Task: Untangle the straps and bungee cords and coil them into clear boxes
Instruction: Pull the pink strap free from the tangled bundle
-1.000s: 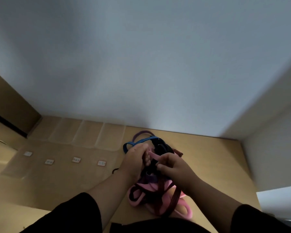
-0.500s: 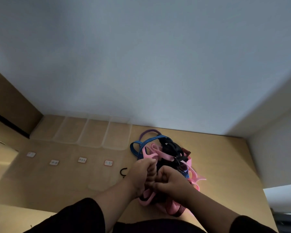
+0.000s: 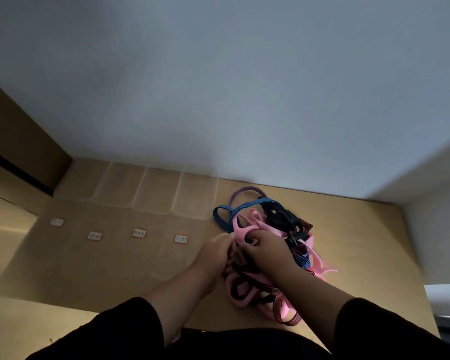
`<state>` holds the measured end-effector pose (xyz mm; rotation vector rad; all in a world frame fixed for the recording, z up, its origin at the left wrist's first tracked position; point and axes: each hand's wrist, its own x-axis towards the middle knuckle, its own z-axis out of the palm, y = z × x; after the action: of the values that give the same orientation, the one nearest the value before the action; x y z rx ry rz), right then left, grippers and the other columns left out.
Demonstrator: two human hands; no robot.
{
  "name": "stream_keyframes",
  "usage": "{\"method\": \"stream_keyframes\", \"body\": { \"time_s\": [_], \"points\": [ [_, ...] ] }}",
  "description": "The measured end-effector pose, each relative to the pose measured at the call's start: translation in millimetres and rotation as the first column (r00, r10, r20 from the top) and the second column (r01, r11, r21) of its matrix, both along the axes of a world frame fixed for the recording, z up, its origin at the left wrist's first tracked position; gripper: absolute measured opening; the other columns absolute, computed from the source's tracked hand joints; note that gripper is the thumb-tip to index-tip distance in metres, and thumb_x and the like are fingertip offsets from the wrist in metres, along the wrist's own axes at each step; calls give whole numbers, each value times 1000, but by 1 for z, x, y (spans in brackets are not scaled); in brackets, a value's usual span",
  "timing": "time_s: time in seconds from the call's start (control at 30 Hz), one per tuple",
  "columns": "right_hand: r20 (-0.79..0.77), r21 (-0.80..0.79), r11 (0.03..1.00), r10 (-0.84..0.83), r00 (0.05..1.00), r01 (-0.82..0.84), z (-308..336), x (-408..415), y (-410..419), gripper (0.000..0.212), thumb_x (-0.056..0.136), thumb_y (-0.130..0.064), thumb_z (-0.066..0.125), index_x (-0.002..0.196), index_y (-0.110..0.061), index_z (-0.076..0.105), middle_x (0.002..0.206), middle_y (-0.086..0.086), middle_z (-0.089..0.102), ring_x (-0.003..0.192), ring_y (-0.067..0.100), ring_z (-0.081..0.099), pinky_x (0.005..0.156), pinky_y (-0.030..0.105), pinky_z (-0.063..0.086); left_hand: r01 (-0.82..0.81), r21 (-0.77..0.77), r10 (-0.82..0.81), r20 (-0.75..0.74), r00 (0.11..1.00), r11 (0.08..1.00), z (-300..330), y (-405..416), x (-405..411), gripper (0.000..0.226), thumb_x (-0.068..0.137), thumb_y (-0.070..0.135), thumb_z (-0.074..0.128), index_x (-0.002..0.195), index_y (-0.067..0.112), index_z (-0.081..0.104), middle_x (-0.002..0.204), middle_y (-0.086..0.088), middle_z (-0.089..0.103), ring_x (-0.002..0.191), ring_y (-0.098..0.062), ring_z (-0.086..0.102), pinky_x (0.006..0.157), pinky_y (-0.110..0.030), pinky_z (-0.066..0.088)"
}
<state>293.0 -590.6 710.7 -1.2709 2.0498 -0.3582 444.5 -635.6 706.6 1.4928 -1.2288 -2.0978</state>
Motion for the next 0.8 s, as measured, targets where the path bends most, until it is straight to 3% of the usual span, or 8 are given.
{"method": "stream_keyframes", "body": {
  "time_s": [0.1, 0.17, 0.27, 0.33, 0.47, 0.57, 0.67, 0.8],
  "points": [
    [-11, -56, 998, 1, 1000, -2, 7, 5, -1, 28, 99, -32, 59, 82, -15, 73, 84, -1, 66, 79, 17, 61, 75, 36, 56, 20, -85, -13, 81, 997, 996, -3, -9, 4, 25, 99, 31, 50, 79, 18, 57, 66, 3, 58, 55, -8, 53, 54, -25, 45],
    [37, -197, 979, -47, 998, 54, 15, 5, 3, 28, 98, -26, 61, 72, -17, 65, 85, -5, 58, 84, 13, 54, 76, 30, 51, 82, -201, -55, 138, 989, 976, -4, -18, 5, 13, 95, 29, 55, 86, 23, 61, 78, 5, 66, 68, -8, 60, 61, -25, 49],
    [218, -344, 918, -126, 968, 198, 41, 3, 6, 21, 98, -20, 59, 78, -16, 65, 86, -3, 60, 84, 15, 56, 74, 27, 49, 177, -418, -104, 192, 976, 891, 4, -32, 3, 13, 92, 19, 61, 91, 32, 58, 88, 11, 64, 75, 4, 59, 62, -12, 44],
    [373, -361, 870, -195, 907, 336, 67, 4, 4, 22, 99, -24, 58, 80, -28, 69, 85, -8, 67, 80, 8, 62, 65, 23, 52, 204, -488, -132, 179, 975, 848, 15, -43, -1, 17, 90, 16, 65, 91, 31, 57, 89, 11, 65, 77, 4, 60, 63, -9, 44],
    [555, -360, 744, -314, 770, 563, 114, 2, 1, 17, 88, -37, 59, 84, -27, 72, 73, 4, 69, 64, 13, 62, 57, 32, 52, 363, -528, -294, 213, 932, 768, 39, -56, -11, 35, 80, 44, 74, 106, 28, 57, 103, 5, 67, 95, -16, 65, 84, -33, 53],
    [570, -404, 720, -285, 771, 565, 136, -4, -1, 23, 93, -41, 59, 92, -21, 71, 69, 6, 66, 59, 12, 59, 51, 23, 50, 447, -553, -375, 245, 894, 704, 55, -60, -18, 39, 77, 57, 70, 105, 36, 52, 108, 16, 60, 100, -5, 60, 83, -25, 48],
    [601, -502, 649, -213, 770, 572, 159, -10, 1, 22, 102, -32, 54, 88, -27, 70, 76, 5, 67, 70, 17, 65, 62, 24, 55, 487, -597, -408, 275, 871, 638, 63, -59, -22, 39, 89, 41, 70, 123, 28, 54, 121, 11, 61, 106, -2, 56, 74, -6, 40],
    [617, -597, 565, -128, 776, 569, 191, -20, 3, 21, 103, -24, 48, 96, -17, 66, 81, 3, 69, 74, 18, 66, 69, 24, 55, 496, -631, -465, 232, 854, 596, 74, -54, -29, 47, 92, 34, 70, 135, 26, 52, 132, 8, 59, 117, -7, 57, 97, -27, 48]
  ]
}}
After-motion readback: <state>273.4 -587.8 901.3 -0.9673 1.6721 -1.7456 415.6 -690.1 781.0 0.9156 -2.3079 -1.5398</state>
